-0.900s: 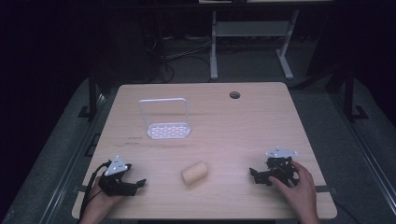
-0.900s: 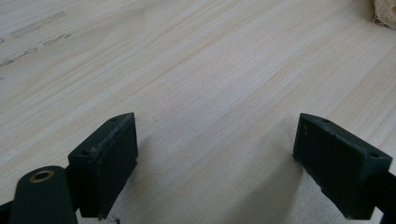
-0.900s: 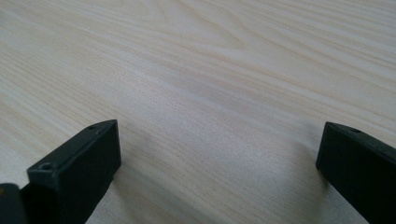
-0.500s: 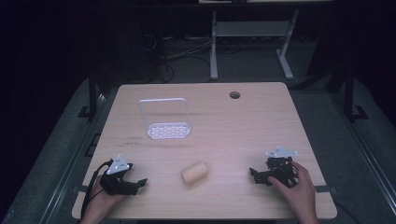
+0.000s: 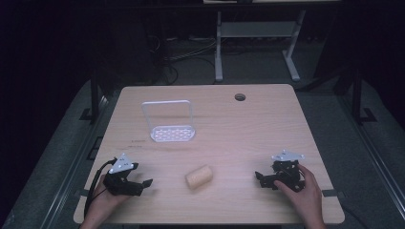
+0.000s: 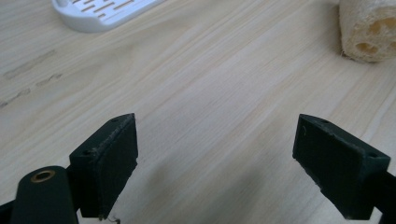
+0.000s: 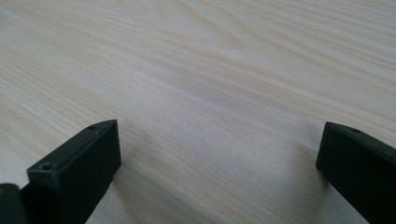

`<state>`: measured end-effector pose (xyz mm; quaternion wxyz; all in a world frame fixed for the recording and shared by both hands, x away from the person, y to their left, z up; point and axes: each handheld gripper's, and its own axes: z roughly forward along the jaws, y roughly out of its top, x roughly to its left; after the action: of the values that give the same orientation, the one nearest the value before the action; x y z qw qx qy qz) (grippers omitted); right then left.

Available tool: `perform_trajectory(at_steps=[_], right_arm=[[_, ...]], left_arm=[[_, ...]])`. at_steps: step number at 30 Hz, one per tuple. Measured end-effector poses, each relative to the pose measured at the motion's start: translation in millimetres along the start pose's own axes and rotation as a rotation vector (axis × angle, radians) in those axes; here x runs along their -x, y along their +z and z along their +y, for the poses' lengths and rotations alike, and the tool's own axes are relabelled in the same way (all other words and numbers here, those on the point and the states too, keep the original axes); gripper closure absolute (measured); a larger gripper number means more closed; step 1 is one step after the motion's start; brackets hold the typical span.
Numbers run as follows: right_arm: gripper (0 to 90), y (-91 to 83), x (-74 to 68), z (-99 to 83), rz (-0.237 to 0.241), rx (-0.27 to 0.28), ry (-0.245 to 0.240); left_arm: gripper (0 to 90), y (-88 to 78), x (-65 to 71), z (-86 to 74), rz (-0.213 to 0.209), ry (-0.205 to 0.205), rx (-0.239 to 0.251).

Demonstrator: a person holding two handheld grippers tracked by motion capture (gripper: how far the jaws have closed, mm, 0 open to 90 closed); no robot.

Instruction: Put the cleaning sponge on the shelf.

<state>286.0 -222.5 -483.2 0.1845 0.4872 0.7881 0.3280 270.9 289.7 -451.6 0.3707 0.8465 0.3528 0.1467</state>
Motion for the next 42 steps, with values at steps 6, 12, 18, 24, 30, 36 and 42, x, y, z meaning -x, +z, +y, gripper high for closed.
perform_trajectory(at_steps=[6,12,18,24,30,36,42], right_arm=[[0.0,0.0,0.0,0.0,0.0,0.0,0.0],[0.0,0.1,0.0,0.0,-0.001,0.0,0.0],[0.0,0.0,0.1,-0.1,-0.001,0.0,-0.001],[0.0,0.0,0.1,-0.1,-0.001,0.0,-0.002],[0.0,0.0,0.1,-0.1,-0.001,0.0,-0.001],[0.0,0.0,0.1,0.0,-0.001,0.0,-0.001],[0.0,0.0,0.1,-0.1,-0.001,0.0,-0.001]], left_arm=[[13.6,2.2,3.5,9.2,-0.028,0.014,0.004],[13.6,5.2,6.1,15.4,-0.05,0.019,0.009],[13.6,6.0,9.7,20.4,-0.071,0.038,0.007],[13.6,7.3,12.3,25.1,-0.082,0.05,0.011],[13.6,10.0,14.9,29.8,-0.09,0.056,0.014],[13.6,13.4,17.2,36.5,-0.1,0.062,0.019],[13.7,17.3,19.7,43.8,-0.115,0.077,0.016]])
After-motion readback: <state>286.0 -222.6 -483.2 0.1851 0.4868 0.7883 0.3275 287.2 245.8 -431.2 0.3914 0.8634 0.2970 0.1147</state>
